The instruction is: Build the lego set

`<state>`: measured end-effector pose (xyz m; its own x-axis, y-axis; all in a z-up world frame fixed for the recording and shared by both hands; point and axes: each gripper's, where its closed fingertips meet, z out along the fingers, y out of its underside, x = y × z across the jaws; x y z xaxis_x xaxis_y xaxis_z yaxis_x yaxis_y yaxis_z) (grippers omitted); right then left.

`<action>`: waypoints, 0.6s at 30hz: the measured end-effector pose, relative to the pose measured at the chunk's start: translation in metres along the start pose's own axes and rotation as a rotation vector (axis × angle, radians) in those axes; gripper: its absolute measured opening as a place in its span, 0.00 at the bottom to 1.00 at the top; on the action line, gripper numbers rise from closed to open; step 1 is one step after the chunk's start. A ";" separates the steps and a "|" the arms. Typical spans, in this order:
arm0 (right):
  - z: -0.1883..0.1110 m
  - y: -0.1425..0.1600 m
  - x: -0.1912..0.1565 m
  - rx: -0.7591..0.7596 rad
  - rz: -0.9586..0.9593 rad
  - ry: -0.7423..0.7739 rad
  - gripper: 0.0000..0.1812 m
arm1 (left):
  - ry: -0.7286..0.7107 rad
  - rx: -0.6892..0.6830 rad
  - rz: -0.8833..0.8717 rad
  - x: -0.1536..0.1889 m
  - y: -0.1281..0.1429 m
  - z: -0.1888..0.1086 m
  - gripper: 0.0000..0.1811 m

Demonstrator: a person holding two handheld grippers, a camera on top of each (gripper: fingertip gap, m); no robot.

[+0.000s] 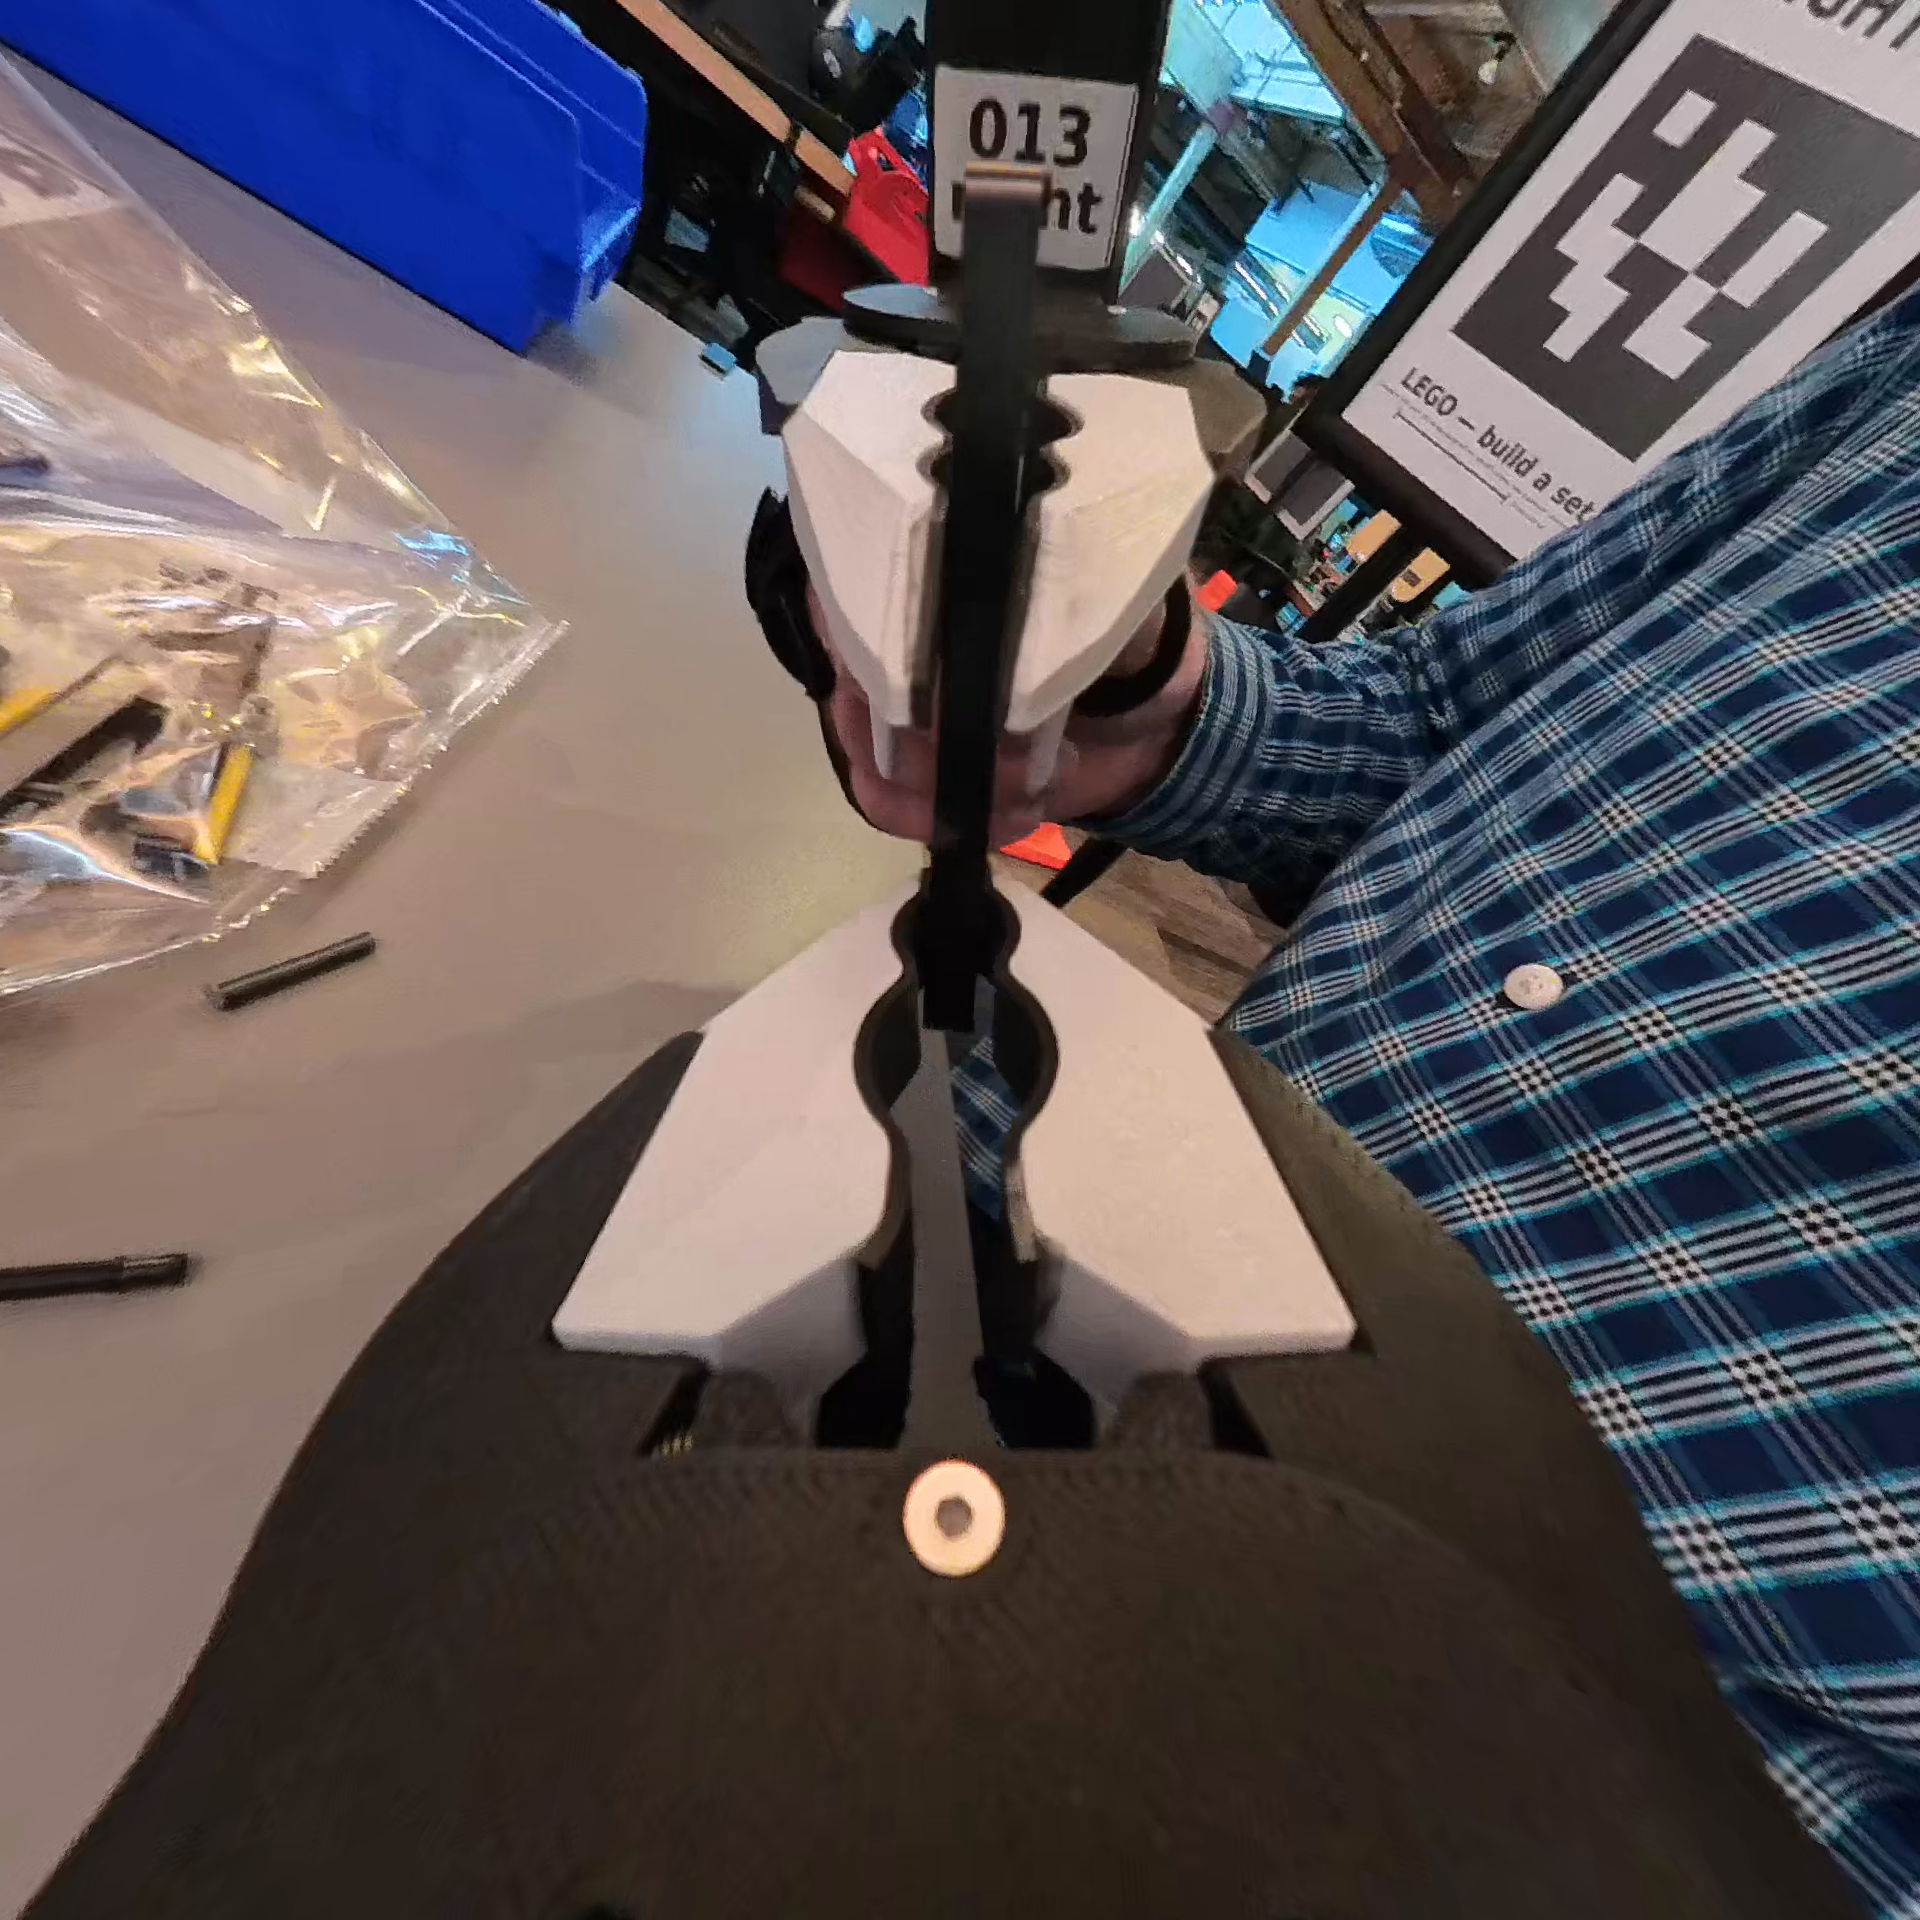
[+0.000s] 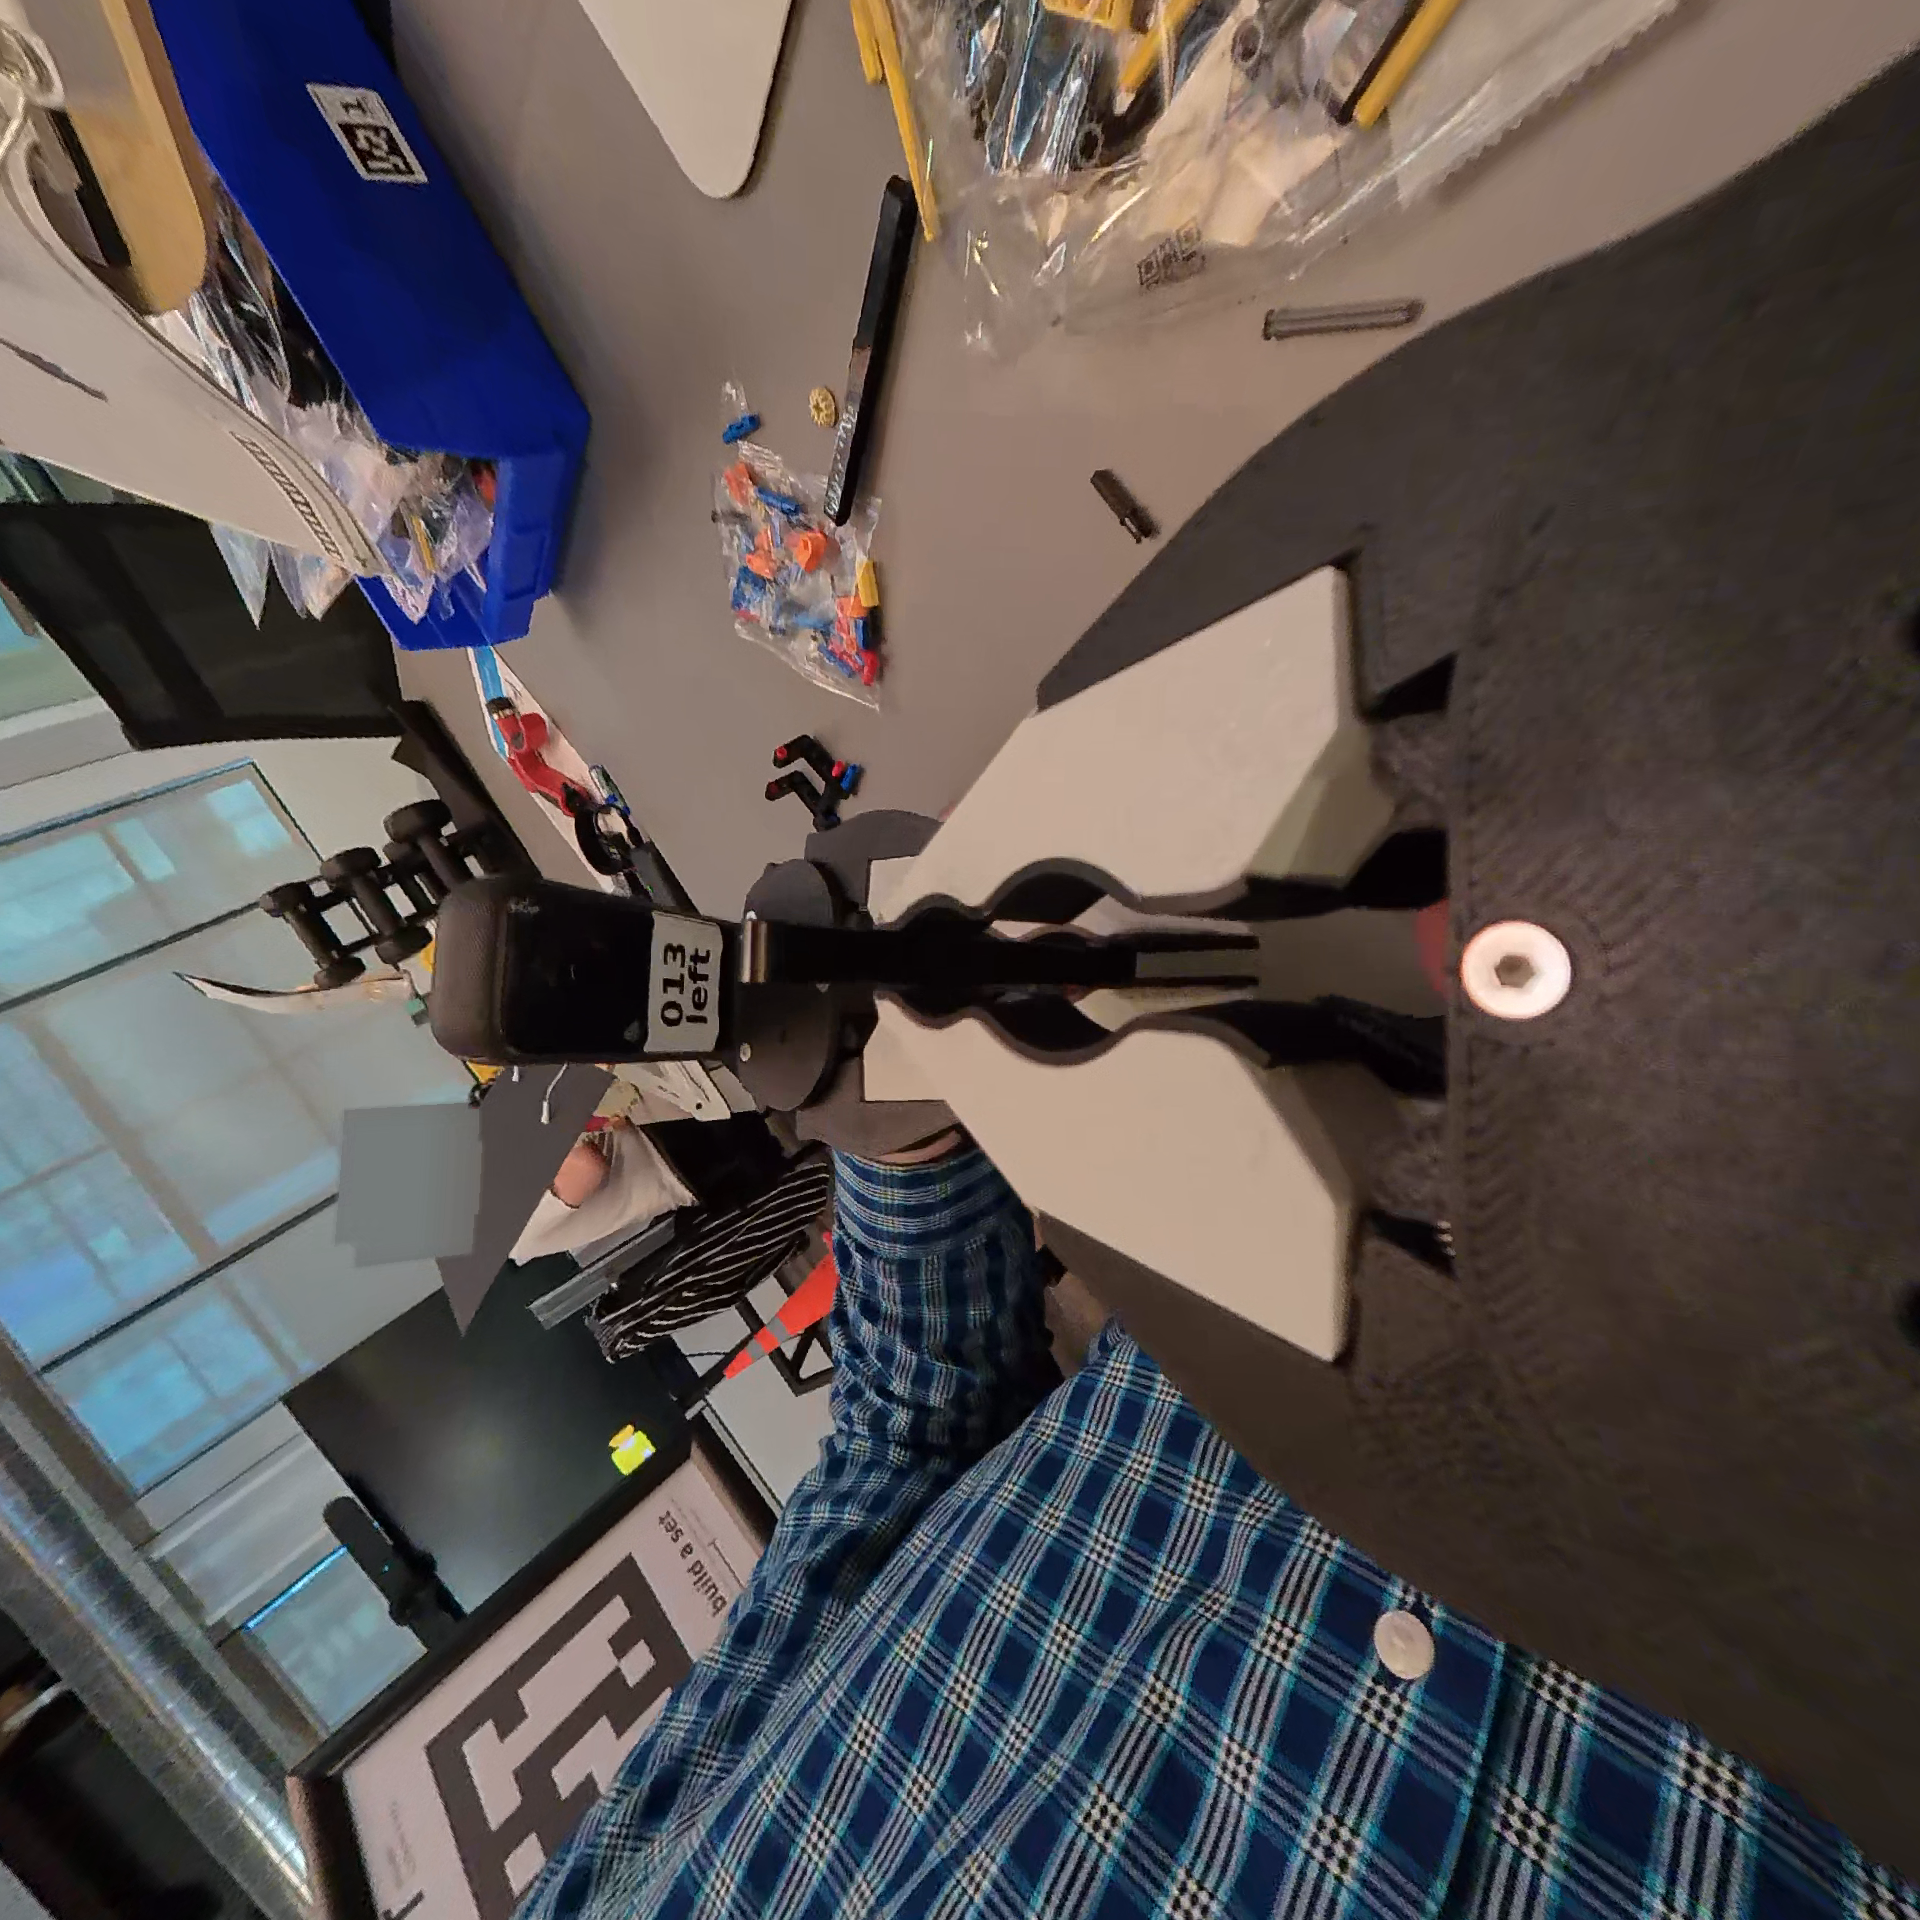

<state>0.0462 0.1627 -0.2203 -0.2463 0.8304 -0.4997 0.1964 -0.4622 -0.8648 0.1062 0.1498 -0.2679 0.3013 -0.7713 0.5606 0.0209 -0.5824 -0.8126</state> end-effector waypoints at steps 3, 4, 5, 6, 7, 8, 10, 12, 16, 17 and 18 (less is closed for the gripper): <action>-0.003 -0.003 0.005 0.018 0.017 0.018 0.02 | -0.055 0.042 0.010 -0.008 -0.006 -0.001 0.11; -0.004 -0.004 0.008 0.031 0.025 0.030 0.02 | -0.071 0.045 0.030 -0.009 -0.007 -0.001 0.12; -0.005 -0.006 0.009 0.042 0.035 0.033 0.02 | -0.104 0.049 0.061 -0.012 -0.008 -0.001 0.11; -0.006 -0.006 0.010 0.049 0.044 0.039 0.02 | -0.134 0.045 0.093 -0.015 -0.008 -0.001 0.07; -0.006 -0.006 0.012 0.054 0.049 0.045 0.02 | -0.138 0.036 0.119 -0.013 -0.007 0.000 0.03; -0.006 -0.006 0.011 0.056 0.051 0.039 0.02 | -0.143 0.026 0.130 -0.013 -0.006 0.001 0.03; -0.006 -0.005 0.012 0.052 0.051 0.041 0.02 | -0.153 0.013 0.127 -0.015 -0.005 0.001 0.03; -0.006 -0.005 0.012 0.053 0.040 0.047 0.02 | -0.144 0.017 0.104 -0.015 -0.005 -0.001 0.02; -0.008 -0.003 0.017 0.024 0.001 0.092 0.07 | -0.106 0.002 0.066 -0.012 -0.004 -0.005 0.02; -0.008 -0.002 0.017 0.005 -0.028 0.108 0.08 | -0.084 -0.017 0.053 -0.009 -0.002 -0.005 0.02; -0.008 -0.001 0.015 -0.010 -0.054 0.105 0.07 | -0.061 -0.037 0.040 -0.007 0.001 -0.005 0.02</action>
<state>0.0495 0.1777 -0.2265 -0.1562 0.8823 -0.4441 0.1946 -0.4133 -0.8896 0.0994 0.1531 -0.2718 0.3586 -0.7779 0.5160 -0.0272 -0.5613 -0.8272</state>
